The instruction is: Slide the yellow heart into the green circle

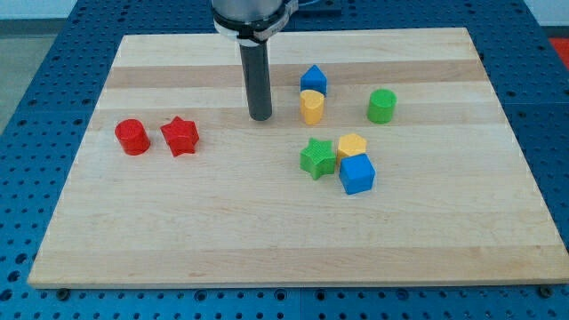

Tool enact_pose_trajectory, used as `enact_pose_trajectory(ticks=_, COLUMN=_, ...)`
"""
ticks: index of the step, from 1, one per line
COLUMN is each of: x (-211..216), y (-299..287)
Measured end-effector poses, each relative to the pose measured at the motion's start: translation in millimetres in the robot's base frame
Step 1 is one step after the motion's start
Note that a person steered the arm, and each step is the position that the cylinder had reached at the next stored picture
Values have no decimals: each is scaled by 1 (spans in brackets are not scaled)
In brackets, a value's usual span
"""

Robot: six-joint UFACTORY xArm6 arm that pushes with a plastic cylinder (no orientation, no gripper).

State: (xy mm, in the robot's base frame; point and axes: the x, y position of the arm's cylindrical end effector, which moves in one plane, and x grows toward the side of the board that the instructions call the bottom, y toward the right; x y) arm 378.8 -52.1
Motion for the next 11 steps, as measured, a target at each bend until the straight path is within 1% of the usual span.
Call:
enact_pose_trajectory(ticks=3, x=-11, y=49)
enact_pose_trajectory(ticks=5, x=-11, y=87)
enact_pose_trajectory(ticks=7, x=-22, y=99)
enact_pose_trajectory(ticks=11, x=-22, y=177)
